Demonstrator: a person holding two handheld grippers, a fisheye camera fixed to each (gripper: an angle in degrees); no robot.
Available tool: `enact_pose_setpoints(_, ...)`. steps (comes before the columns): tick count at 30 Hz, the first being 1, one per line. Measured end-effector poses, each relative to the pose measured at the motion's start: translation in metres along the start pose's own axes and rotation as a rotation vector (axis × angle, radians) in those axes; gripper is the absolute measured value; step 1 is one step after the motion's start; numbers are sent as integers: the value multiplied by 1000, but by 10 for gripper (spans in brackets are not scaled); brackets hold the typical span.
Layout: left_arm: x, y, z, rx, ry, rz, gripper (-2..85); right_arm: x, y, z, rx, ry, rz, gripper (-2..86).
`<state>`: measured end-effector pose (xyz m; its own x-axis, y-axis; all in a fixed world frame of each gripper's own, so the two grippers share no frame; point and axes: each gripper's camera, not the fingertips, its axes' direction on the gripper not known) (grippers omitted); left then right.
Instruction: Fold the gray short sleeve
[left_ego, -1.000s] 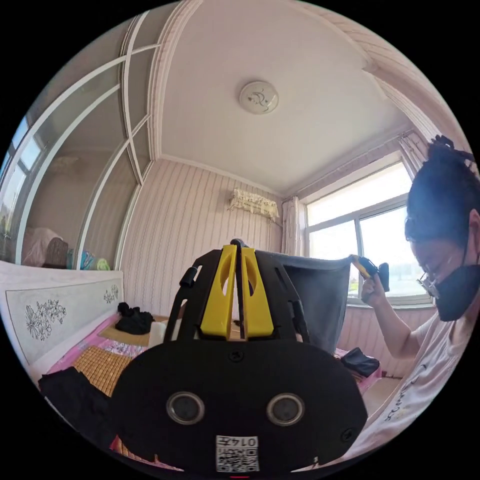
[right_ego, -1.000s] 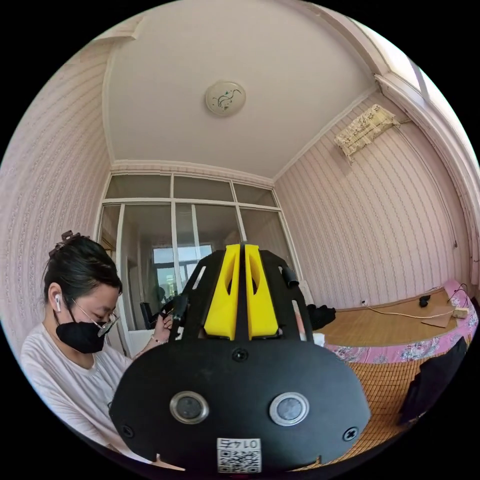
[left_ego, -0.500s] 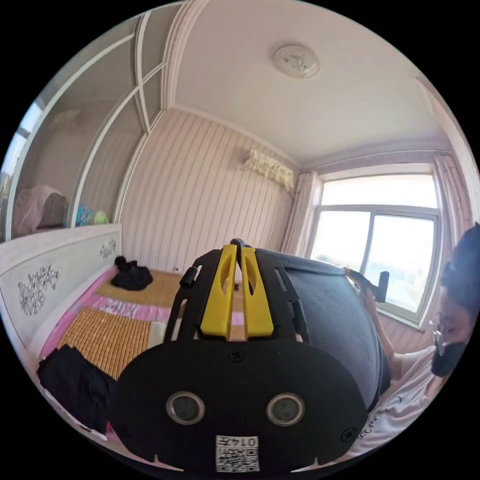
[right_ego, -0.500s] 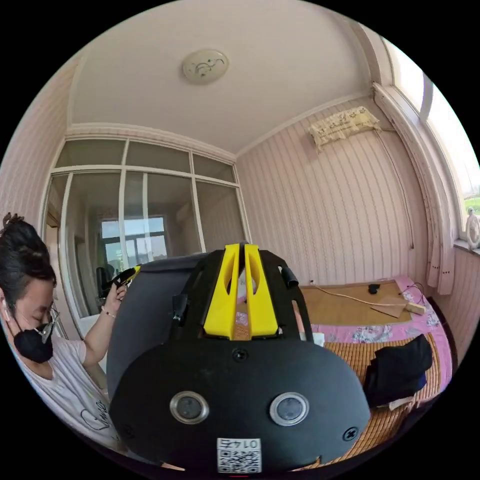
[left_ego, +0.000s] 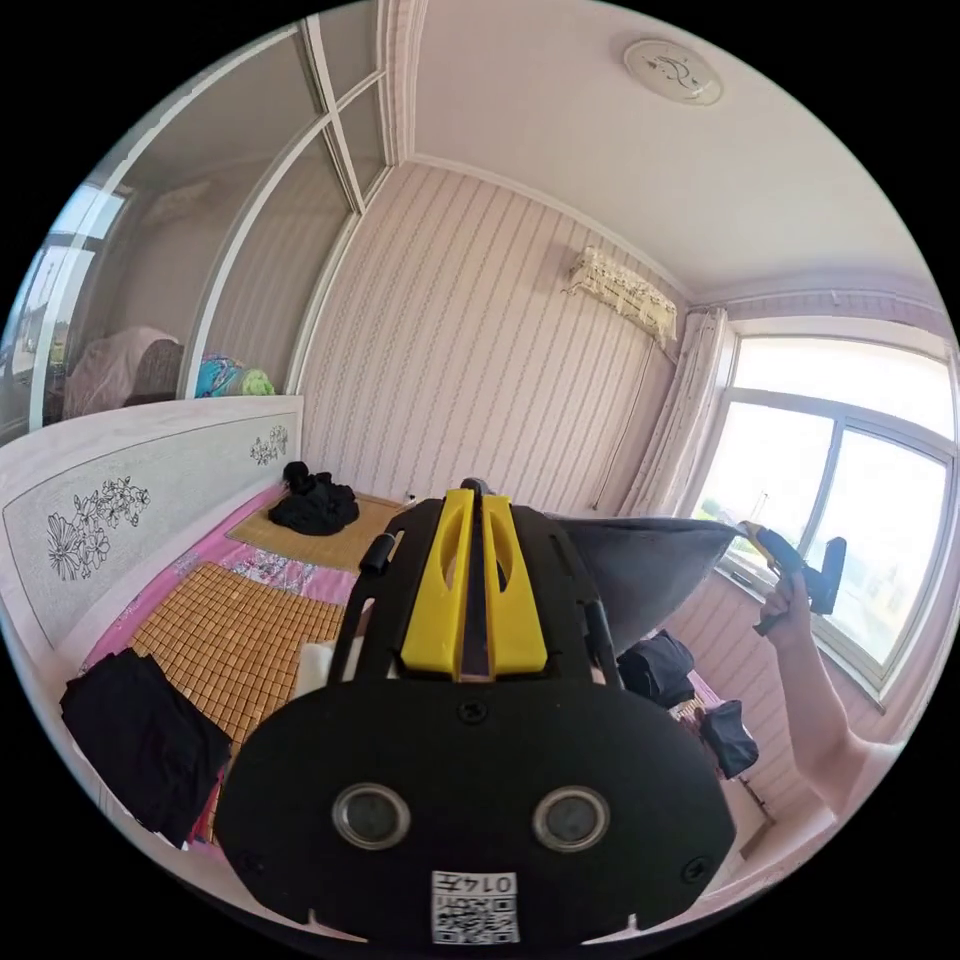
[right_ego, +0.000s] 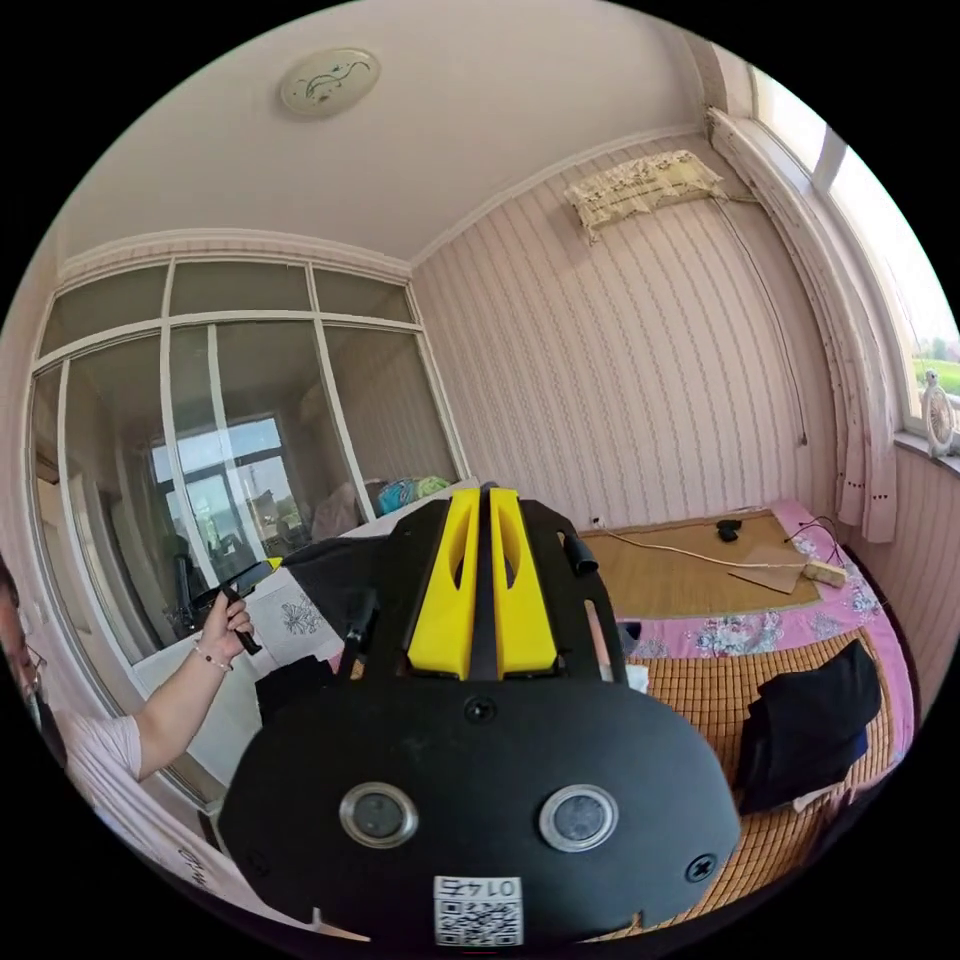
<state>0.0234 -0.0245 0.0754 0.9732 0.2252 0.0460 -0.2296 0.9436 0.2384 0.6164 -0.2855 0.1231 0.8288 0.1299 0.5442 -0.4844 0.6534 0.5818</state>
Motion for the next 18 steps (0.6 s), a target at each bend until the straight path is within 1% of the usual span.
enact_pose_setpoints(1,-4,7,6,-14,-1,2,-10,3,8,1,-6,12,3,9)
enact_pose_setpoints(5,-46,78,65,-233,-19,-40,-10,49,101,27,-154,57,132,9)
enact_pose_setpoints(6,-62,105,83,-298,-16,-81,-10,67,136,39,-228,92,183,9)
enact_pose_setpoints(7,-70,120,91,-327,-19,-98,-10,76,154,46,-271,116,206,9)
enact_pose_setpoints(9,-96,180,126,-476,-64,-144,-10,111,228,74,-438,216,311,8)
enact_pose_setpoints(10,-102,195,134,-516,-73,-158,-10,119,246,81,-486,249,347,8)
enact_pose_setpoints(12,-121,250,158,-672,-98,-197,-10,144,310,102,-626,314,472,8)
enact_pose_setpoints(13,-125,262,162,-707,-109,-196,-10,148,324,107,-653,312,498,8)
enact_pose_setpoints(14,-132,284,170,-780,-132,-192,-10,154,349,116,-717,294,529,8)
enact_pose_setpoints(15,-139,303,174,-843,-160,-182,-10,158,372,125,-797,300,533,8)
enact_pose_setpoints(18,-154,338,179,-968,-185,-159,-10,162,413,132,-929,314,506,8)
